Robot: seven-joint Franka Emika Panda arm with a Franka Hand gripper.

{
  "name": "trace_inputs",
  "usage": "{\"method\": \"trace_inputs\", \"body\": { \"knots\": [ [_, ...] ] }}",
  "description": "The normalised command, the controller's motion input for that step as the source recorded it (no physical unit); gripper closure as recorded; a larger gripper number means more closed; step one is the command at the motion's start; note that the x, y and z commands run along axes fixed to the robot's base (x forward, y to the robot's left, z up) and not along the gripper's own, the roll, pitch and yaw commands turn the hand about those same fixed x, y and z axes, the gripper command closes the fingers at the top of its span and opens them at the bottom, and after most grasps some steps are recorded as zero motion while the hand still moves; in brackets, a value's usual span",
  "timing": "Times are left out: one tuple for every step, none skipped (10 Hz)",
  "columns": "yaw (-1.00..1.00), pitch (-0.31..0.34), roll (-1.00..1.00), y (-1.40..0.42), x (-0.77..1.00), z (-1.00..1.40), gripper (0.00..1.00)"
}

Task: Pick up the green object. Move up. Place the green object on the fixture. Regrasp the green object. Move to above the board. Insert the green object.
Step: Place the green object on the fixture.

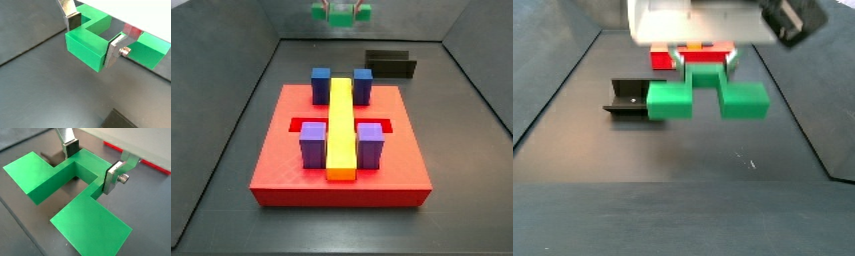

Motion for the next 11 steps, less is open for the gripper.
{"method": "trace_inputs", "body": {
  "knots": [
    [0.0, -0.16, -0.65, 0.0, 0.2, 0.45, 1.0],
    [-0.1, -0.249, -0.86, 0.05, 0.23, 0.31, 1.0],
    [-0.38, -0.271, -1.0, 0.17, 0.28, 0.2, 1.0],
    [-0.41, -0.266, -0.98, 0.14, 0.29, 0.17, 1.0],
    [-0.4, -0.266, -0.97, 0.12, 0.3, 0.18, 1.0],
    [-0.37, -0.323, -0.96, 0.11, 0.25, 0.18, 1.0],
    [-0.14, -0.254, -0.73, 0.0, 0.16, 0.21, 1.0],
    [0.0, -0.203, -0.53, 0.0, 0.17, 0.27, 1.0],
    [0.0, 0.0, -0.48, -0.01, 0.26, 0.36, 1.0],
    [0.08, 0.057, -0.43, -0.08, 0.3, 0.35, 1.0],
    [0.21, 0.189, -0.47, -0.11, 0.31, 0.35, 1.0]
  ]
}}
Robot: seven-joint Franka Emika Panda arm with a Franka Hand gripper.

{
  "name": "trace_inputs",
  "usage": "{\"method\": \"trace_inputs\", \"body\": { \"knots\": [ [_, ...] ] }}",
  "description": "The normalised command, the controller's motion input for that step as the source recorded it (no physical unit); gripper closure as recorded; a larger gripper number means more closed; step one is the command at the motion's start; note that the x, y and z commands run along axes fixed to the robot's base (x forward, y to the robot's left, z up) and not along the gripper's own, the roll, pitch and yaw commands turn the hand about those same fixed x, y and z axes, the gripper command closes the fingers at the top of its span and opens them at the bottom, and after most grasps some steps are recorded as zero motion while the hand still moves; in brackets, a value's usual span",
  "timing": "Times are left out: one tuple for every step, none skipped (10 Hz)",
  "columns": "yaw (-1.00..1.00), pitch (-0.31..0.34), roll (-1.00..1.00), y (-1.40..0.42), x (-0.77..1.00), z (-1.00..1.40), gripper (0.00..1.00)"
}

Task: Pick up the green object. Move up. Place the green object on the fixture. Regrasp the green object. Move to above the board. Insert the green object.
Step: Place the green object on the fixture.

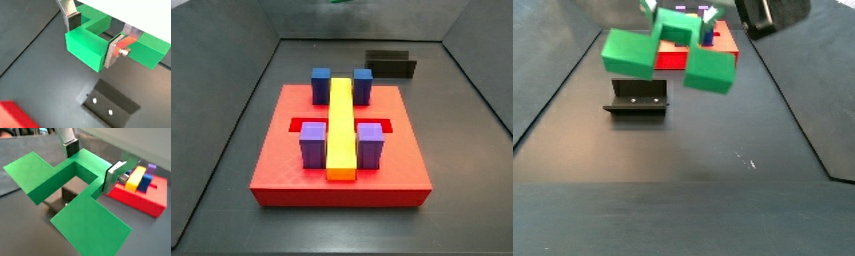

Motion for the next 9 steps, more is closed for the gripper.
{"method": "trace_inputs", "body": {
  "knots": [
    [0.22, 0.234, -0.49, -0.1, 0.34, 0.32, 1.0],
    [0.21, 0.309, -0.6, -0.09, 0.38, 0.29, 1.0],
    [0.23, 0.329, -0.6, -0.08, 0.39, 0.26, 1.0],
    [0.21, 0.3, -0.66, -0.04, 0.35, 0.2, 1.0],
    [0.04, 0.331, -0.62, 0.0, 0.38, 0.11, 1.0],
    [-0.07, 0.331, -0.67, 0.0, 0.43, 0.01, 1.0],
    [-0.28, 0.263, -0.73, 0.0, 0.45, 0.0, 1.0],
    [-0.33, 0.28, -0.73, 0.0, 0.46, 0.0, 1.0],
    [-0.35, 0.283, -0.74, 0.0, 0.46, 0.0, 1.0]
  ]
}}
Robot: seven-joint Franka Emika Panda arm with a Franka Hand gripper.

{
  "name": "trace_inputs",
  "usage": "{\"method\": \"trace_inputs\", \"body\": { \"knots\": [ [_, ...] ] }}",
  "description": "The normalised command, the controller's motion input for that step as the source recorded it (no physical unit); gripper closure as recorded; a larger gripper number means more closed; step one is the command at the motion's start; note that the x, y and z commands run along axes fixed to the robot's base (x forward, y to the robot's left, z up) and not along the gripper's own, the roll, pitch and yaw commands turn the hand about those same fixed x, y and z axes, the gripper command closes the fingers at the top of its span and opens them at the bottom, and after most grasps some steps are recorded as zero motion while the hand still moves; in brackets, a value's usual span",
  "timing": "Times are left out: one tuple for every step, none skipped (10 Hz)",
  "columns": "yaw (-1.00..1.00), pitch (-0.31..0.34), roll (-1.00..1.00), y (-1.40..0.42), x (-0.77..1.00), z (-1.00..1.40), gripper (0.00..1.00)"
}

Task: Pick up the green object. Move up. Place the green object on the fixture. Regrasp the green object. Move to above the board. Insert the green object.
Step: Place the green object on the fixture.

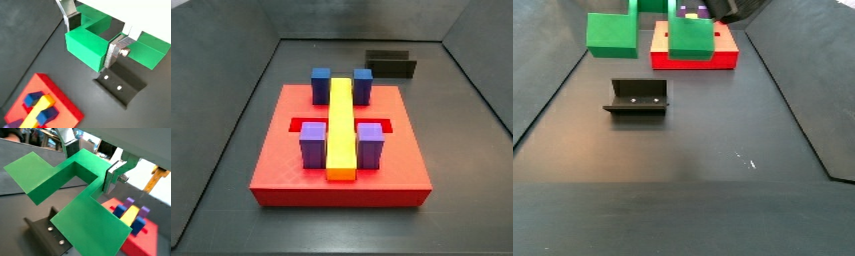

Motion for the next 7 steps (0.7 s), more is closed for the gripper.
{"method": "trace_inputs", "body": {
  "knots": [
    [-0.35, 0.257, -0.75, 0.0, 0.45, 0.0, 1.0],
    [-0.31, 0.246, -0.75, 0.0, 0.43, 0.0, 1.0],
    [-0.2, 0.151, -0.76, 0.0, 0.31, 0.0, 1.0],
    [-0.17, 0.08, -0.79, 0.0, 0.23, -0.01, 1.0],
    [-0.05, 0.0, -0.69, 0.0, 0.12, -0.1, 1.0],
    [-0.01, -0.066, -0.24, 0.0, 0.14, -0.2, 1.0],
    [0.0, -0.331, -0.1, -0.06, 0.0, -0.36, 1.0]
  ]
}}
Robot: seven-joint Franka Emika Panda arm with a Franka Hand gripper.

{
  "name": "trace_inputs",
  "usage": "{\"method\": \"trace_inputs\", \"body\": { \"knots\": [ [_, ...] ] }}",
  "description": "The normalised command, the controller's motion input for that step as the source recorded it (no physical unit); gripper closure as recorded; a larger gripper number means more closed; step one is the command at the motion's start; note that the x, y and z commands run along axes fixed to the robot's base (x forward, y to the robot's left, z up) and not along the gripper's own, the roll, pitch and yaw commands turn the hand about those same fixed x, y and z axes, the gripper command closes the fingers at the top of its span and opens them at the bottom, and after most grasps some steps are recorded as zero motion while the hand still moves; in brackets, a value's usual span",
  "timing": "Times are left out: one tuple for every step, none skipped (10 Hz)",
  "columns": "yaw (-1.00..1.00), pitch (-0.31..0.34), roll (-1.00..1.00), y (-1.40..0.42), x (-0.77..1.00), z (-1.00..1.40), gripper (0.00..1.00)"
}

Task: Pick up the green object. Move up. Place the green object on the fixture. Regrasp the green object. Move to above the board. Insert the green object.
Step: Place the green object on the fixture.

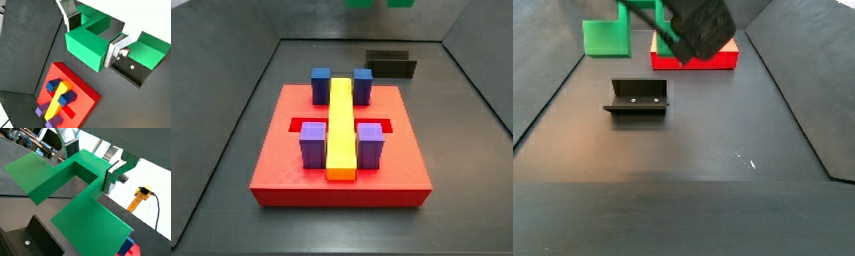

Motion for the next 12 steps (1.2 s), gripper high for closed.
{"method": "trace_inputs", "body": {
  "knots": [
    [0.0, -0.314, 0.0, -0.18, 0.0, -0.44, 1.0],
    [-0.05, -0.169, 0.25, -0.27, 0.05, -0.42, 1.0],
    [-0.07, -0.077, 0.27, -0.18, 0.15, -0.47, 1.0],
    [-0.06, -0.114, 0.19, -0.15, 0.18, -0.49, 1.0],
    [-0.04, -0.134, 0.05, -0.13, 0.19, -0.42, 1.0],
    [-0.06, -0.117, 0.03, -0.14, 0.21, -0.41, 1.0],
    [-0.03, -0.123, 0.0, -0.14, 0.25, -0.38, 1.0],
    [-0.02, -0.149, 0.12, -0.18, 0.2, -0.49, 1.0],
    [0.0, -0.137, 0.22, -0.22, 0.21, -0.54, 1.0],
    [0.0, -0.023, 0.42, -0.27, 0.17, -0.52, 1.0],
    [0.0, 0.006, 0.57, -0.28, 0.2, -0.42, 1.0],
    [0.0, 0.117, 0.6, -0.25, 0.19, -0.32, 1.0]
  ]
}}
